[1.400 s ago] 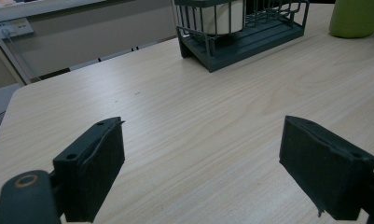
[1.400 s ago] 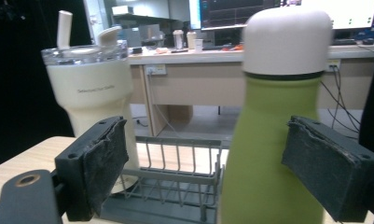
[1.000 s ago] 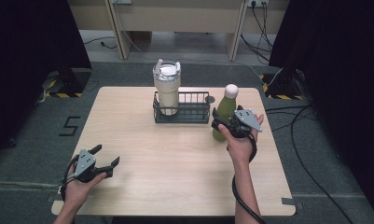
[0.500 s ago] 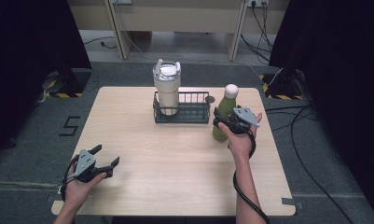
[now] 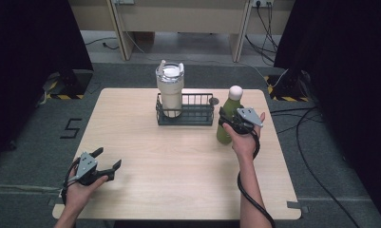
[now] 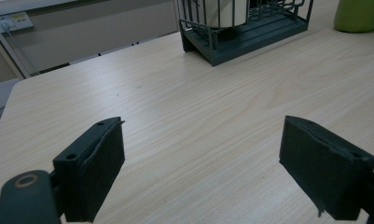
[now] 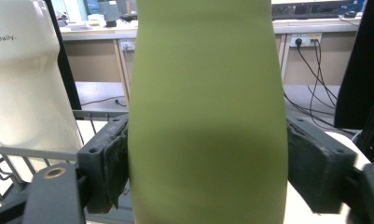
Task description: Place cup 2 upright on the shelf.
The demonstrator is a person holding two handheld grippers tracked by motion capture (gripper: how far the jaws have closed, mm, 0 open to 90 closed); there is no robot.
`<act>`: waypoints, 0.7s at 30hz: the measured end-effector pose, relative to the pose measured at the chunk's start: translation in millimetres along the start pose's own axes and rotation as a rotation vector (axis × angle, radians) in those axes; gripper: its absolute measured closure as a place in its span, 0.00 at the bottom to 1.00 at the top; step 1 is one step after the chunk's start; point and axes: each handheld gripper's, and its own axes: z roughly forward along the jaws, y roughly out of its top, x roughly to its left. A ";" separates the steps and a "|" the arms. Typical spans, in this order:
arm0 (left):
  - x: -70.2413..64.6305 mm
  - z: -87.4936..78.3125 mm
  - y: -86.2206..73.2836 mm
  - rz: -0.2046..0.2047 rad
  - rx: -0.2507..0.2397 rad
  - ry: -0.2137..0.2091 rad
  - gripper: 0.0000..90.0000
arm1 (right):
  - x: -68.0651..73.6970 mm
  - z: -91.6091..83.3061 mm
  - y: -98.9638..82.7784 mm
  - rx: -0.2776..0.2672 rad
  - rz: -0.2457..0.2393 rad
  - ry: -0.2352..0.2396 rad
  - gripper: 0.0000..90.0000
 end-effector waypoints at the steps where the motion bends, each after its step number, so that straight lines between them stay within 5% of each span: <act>1: 0.1 0.0 -0.1 0.000 0.000 0.000 0.15 | 0.5 0.1 -0.4 -0.005 0.000 0.000 0.27; 21: 1.6 -1.4 -1.4 -0.003 0.005 0.005 0.15 | -1.1 -0.7 -1.1 -0.041 -0.014 -0.003 0.28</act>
